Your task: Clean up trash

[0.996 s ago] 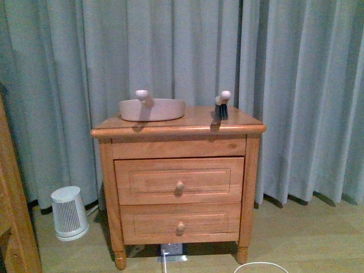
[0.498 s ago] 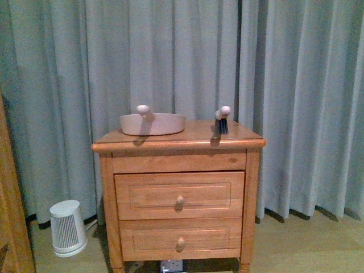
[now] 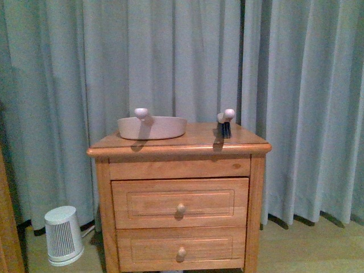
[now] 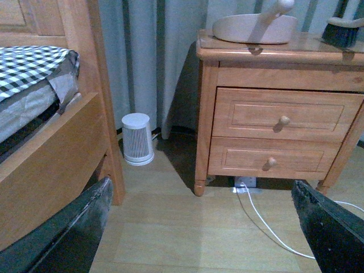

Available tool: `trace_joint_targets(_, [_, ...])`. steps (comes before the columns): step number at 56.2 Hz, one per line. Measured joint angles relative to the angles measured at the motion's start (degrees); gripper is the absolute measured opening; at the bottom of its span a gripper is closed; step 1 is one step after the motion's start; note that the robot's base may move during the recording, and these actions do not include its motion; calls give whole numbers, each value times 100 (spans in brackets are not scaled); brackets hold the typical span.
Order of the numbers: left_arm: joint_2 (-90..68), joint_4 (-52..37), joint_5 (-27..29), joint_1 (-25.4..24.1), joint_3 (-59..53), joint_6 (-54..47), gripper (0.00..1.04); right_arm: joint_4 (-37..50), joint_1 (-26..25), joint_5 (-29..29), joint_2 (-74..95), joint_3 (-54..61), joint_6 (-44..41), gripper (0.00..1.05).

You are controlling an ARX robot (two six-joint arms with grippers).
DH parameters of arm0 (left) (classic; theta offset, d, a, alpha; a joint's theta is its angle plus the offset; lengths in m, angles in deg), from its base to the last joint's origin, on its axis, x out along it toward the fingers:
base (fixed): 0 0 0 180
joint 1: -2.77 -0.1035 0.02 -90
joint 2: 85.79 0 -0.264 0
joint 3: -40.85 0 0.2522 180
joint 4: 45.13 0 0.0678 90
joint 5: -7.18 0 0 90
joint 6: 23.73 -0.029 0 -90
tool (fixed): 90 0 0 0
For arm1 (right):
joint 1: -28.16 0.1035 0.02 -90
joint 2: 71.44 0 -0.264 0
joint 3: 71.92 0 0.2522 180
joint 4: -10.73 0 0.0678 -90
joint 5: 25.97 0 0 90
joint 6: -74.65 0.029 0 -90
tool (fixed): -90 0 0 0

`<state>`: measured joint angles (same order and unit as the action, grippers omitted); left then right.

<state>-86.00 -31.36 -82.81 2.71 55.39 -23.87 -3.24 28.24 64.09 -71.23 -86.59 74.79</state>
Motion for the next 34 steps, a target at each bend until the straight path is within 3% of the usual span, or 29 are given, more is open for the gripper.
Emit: trace_joint_targets(34, [0,0,0,0,0,2,97,0,0,0,0,0,0,97])
